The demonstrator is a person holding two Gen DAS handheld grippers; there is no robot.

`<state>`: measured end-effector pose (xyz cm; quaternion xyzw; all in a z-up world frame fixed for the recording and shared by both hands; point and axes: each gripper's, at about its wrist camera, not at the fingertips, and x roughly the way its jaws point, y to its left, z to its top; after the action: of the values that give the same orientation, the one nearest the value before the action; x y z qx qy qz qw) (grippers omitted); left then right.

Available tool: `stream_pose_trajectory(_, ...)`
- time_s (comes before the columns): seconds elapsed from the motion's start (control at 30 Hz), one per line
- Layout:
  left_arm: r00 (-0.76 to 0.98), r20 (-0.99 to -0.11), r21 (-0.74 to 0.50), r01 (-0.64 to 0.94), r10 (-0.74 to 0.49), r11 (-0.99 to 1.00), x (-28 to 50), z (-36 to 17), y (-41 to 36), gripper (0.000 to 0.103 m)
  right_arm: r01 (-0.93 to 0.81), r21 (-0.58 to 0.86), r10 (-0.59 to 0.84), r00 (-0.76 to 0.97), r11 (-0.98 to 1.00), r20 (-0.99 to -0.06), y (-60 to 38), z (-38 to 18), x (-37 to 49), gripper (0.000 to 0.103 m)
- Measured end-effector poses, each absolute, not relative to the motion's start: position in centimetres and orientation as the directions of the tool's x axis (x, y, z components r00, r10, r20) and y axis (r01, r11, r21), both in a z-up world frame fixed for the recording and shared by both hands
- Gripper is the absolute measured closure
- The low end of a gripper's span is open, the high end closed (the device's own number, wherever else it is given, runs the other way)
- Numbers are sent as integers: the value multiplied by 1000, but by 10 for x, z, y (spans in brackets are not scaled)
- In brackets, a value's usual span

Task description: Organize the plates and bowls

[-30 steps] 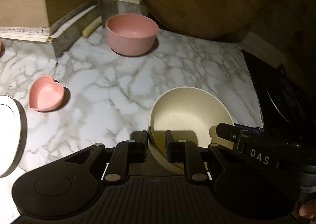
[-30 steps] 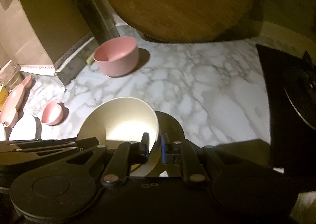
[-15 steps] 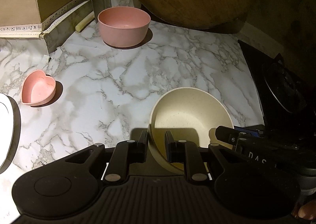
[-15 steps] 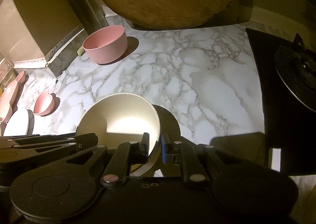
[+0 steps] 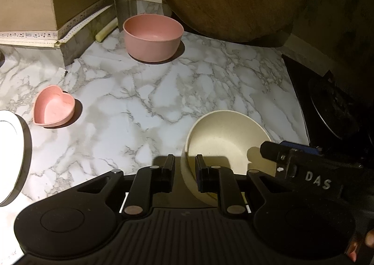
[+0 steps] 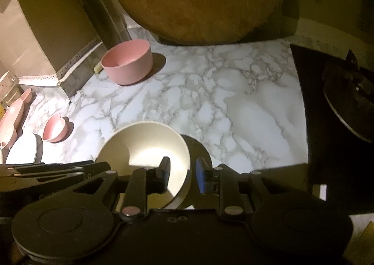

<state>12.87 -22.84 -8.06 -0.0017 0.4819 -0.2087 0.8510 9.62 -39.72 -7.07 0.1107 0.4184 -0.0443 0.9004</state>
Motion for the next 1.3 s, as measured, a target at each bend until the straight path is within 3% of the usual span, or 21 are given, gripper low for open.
stream_pose_trajectory(0.17,480,-801,-204,344,-358,917,128,-73,-221,85,132,149,22,671,980,-741,-391,-58,97,64)
stream_pose_trajectory(0.27,506,-786,-202,332,-355,921,130,-67,-215,78,104,140,31,684,985,-729,-385,-49,100,56)
stream_pose_trajectory(0.4,546,-762,-203,307,-347,930,134,-57,-206,42,74,117,31,705,990,-709,-380,-38,106,47)
stream_pose_trajectory(0.43,564,-754,-194,296,-335,935,136,-54,-204,39,70,112,30,712,991,-702,-379,-35,109,44)
stream_pose_trajectory(0.6,602,-732,-194,266,-320,944,149,-43,-195,38,44,103,38,736,994,-676,-378,-20,121,31)
stream_pose_trajectory(0.67,617,-724,-192,249,-308,949,154,-39,-191,33,38,96,36,746,995,-665,-378,-15,125,21)
stream_pose_trajectory(0.73,638,-710,-192,233,-299,953,160,-35,-188,27,27,87,36,759,996,-650,-378,-10,132,18)
stream_pose_trajectory(0.97,665,-699,-183,190,-264,964,187,-30,-184,25,6,85,50,769,996,-638,-385,-1,163,1)
stream_pose_trajectory(1.3,644,-738,-144,142,-202,979,241,-38,-194,25,15,105,60,741,994,-668,-392,-5,227,2)
